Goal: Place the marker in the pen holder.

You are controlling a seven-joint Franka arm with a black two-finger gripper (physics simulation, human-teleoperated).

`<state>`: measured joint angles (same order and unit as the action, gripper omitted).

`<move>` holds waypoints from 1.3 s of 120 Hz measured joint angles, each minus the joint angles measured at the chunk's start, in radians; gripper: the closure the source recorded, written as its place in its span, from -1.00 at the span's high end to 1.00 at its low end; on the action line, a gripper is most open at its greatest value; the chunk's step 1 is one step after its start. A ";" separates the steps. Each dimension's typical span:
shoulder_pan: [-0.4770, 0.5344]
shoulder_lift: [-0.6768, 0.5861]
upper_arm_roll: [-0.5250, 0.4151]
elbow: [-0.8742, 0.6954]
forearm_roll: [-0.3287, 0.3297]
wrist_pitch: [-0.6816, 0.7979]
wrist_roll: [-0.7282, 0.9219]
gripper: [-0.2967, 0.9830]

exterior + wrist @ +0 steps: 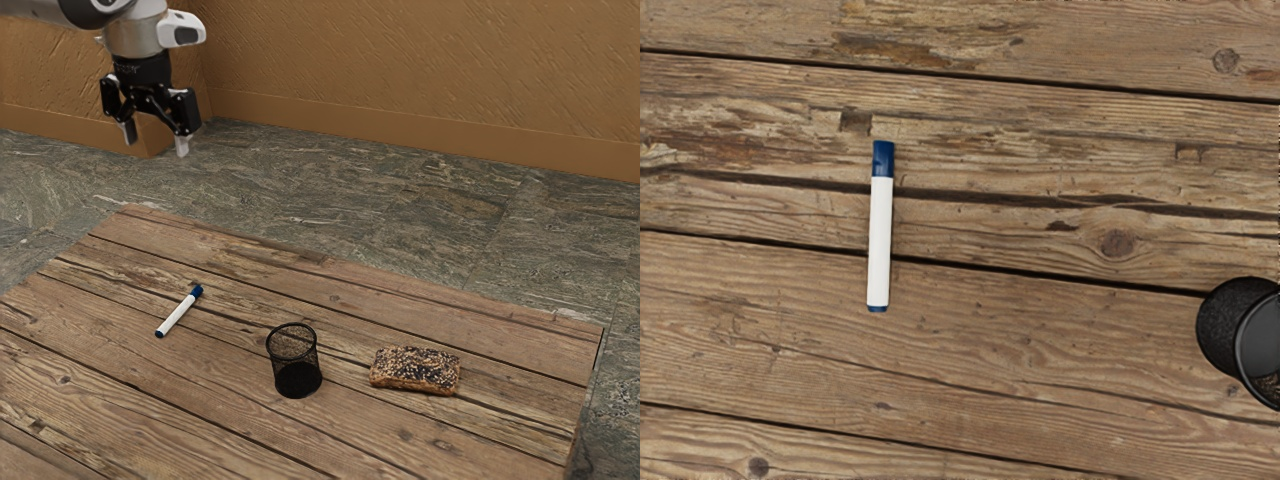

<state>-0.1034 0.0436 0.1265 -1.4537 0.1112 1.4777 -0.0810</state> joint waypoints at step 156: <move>0.002 0.361 0.214 -0.474 -0.150 0.765 0.232 0.54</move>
<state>-0.1014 0.4051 0.3401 -1.9272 -0.0388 2.2429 0.1505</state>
